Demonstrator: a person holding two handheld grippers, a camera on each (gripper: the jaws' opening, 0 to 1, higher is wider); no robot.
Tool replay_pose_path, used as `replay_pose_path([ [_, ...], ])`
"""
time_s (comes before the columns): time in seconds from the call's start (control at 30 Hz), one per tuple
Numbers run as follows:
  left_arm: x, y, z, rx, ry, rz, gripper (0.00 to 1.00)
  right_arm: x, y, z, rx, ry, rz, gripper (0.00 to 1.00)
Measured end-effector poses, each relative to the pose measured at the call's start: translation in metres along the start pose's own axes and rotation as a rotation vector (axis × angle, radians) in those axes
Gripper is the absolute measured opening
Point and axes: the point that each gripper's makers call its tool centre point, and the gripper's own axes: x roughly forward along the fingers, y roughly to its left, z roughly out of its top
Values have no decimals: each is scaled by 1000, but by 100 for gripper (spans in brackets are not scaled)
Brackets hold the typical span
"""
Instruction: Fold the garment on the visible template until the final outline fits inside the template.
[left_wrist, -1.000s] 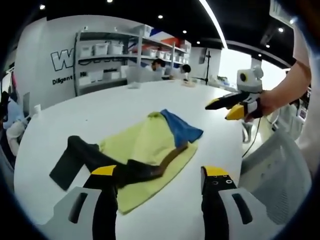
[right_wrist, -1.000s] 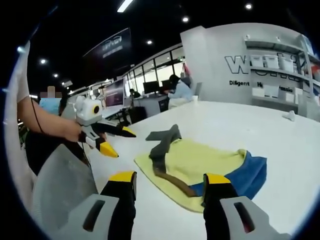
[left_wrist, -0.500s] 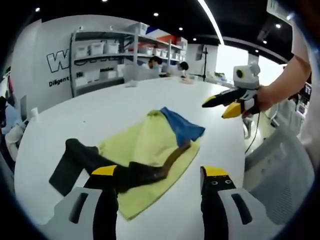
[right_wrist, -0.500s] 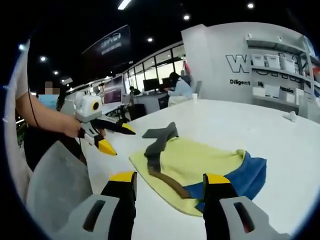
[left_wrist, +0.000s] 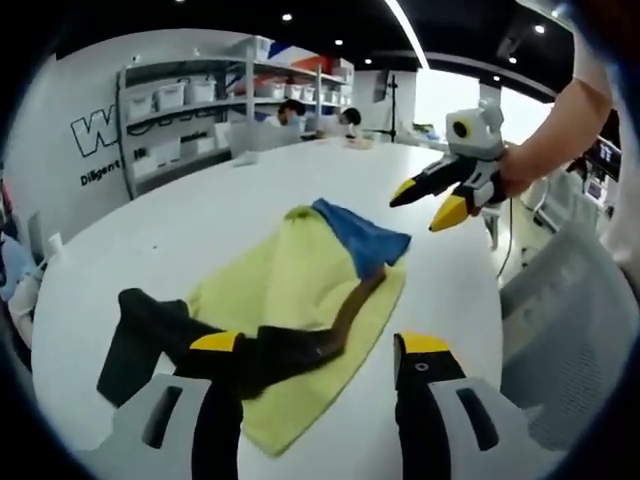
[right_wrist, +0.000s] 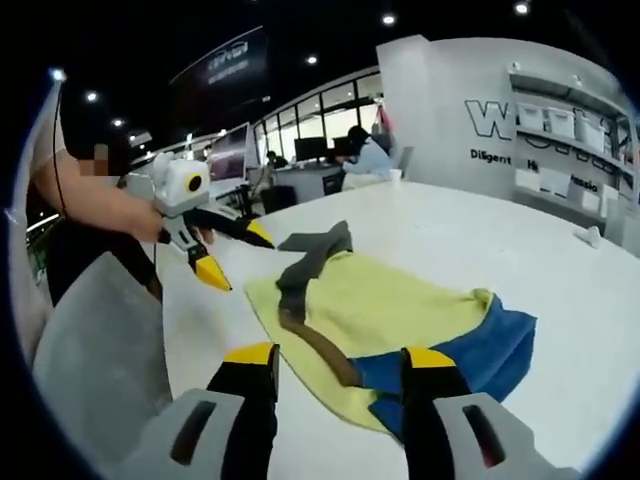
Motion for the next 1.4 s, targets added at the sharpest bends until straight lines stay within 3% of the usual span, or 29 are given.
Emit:
replay_pose_path([
  [0.33, 11, 12, -19, 84, 71, -24, 48, 15, -13, -18, -85, 88, 28, 42],
  [0.6, 18, 22, -36, 220, 141, -35, 36, 24, -27, -32, -171, 160, 41, 37],
  [0.9, 24, 31, -48, 361, 188, -42, 13, 28, -38, -41, -220, 206, 53, 32],
  [1.13, 27, 44, -59, 436, 258, -55, 13, 28, -45, -48, -255, 236, 62, 30],
  [1.4, 19, 56, -66, 540, 286, -44, 12, 28, -48, -53, -288, 257, 78, 26],
])
